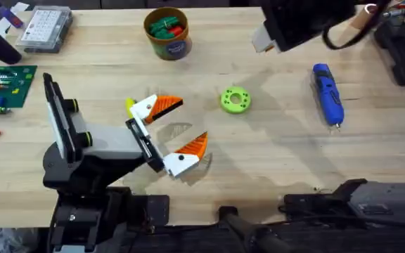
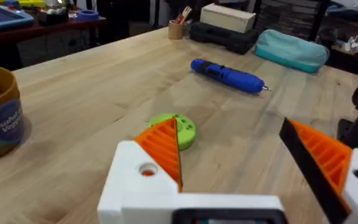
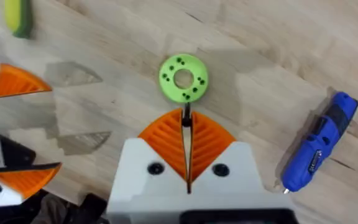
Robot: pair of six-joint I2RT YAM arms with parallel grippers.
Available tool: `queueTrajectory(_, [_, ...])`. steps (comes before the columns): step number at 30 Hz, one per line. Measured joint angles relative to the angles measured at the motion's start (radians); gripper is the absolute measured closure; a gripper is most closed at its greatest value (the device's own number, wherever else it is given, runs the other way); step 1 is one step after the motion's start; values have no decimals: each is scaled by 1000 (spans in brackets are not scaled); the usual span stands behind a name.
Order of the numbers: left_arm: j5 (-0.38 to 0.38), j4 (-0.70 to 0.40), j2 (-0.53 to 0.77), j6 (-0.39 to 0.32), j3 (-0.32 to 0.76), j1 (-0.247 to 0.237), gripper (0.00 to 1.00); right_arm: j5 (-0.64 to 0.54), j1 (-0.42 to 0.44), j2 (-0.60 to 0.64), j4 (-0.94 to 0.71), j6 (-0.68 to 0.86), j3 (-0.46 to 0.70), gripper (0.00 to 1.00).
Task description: Pick up the gripper from the table and insert it into the empty holder that is missing its gripper. Then pick up a screw, insert it into the mounting hole, and use the screwdriver to tighten it. Finally, clean up the table by picking up the vegetable and placing it into the bucket.
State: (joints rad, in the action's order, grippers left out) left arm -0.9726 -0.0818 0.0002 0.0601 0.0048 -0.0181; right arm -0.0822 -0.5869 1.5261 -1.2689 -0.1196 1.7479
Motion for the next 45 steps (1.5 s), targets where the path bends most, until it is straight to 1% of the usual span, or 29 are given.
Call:
queueTrajectory(3, [0,0,0,0,0,0,10,8,-28,-5,-34,11,54,999])
queueTrajectory(8, [0,0,0,0,0,0,10,77,-71,-6,-39,52,106,999])
queueTrajectory(15, [0,0,0,0,0,0,10,130,-101,9,-75,76,177,999])
queueTrajectory(22, [0,0,0,0,0,0,10,138,-144,124,-170,123,352,999])
queueTrajectory(27, [0,0,0,0,0,0,10,140,-181,223,-195,163,480,999])
queueTrajectory(33, [0,0,0,0,0,0,10,175,-236,311,-190,223,597,999])
queueTrajectory(39, [0,0,0,0,0,0,10,192,-297,348,-179,305,616,999])
queueTrajectory(41, [0,0,0,0,0,0,10,196,-330,364,-168,354,616,999])
queueTrajectory(45, [0,0,0,0,0,0,10,197,-352,377,-169,399,617,999])
